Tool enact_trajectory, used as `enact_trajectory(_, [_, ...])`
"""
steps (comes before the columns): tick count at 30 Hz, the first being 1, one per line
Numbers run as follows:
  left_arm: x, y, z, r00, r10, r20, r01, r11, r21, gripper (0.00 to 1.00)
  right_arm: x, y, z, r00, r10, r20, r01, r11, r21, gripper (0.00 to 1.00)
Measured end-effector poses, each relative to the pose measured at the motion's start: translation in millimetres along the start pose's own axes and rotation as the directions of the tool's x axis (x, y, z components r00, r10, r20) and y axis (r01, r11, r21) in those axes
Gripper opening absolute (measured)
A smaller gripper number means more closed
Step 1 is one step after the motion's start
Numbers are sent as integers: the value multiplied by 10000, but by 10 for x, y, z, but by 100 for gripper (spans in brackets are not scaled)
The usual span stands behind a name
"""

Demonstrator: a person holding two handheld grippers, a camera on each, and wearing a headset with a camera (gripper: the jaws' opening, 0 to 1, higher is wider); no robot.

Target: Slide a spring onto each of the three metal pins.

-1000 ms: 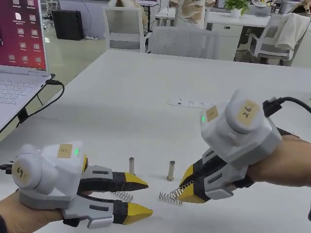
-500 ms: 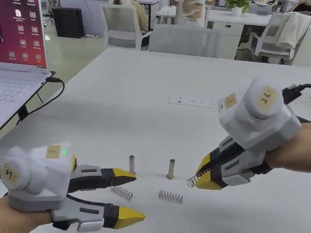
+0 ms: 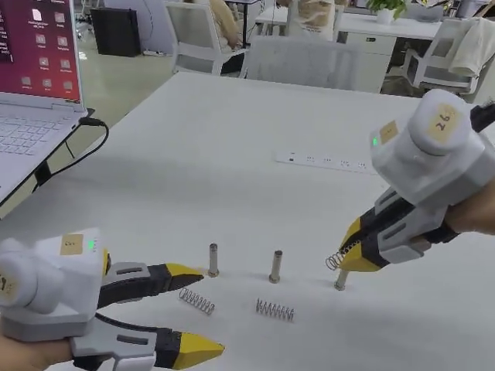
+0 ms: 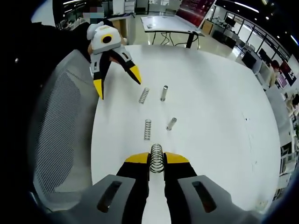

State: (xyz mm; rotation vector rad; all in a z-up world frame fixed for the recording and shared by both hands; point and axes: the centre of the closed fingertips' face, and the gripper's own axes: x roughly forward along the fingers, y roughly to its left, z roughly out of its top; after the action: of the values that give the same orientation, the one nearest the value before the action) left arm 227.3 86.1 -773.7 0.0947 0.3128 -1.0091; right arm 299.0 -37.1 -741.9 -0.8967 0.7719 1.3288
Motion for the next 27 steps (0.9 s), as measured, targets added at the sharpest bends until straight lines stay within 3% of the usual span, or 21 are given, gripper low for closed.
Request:
enact_trajectory(4, [-23,12,-8,9999,143,35,-143,9999,-92,56,-16,-89,-21,9998,-62,-166,63,10000,57,9])
enact_trajectory(11, [-45,9,-31,9997,227,33,-227,9996,-183,57,-36,-205,-103,9954,-181,-936,167,9997,-153,9])
enact_trajectory(19, [-53,22,-46,9995,324,52,-322,9991,-272,58,21,-338,-235,9803,-148,-1970,73,9992,-390,9])
enact_trajectory(27, [-54,11,-53,9994,332,68,-330,9990,-303,59,143,-385,-346,9689,150,-2471,-209,9996,-211,9])
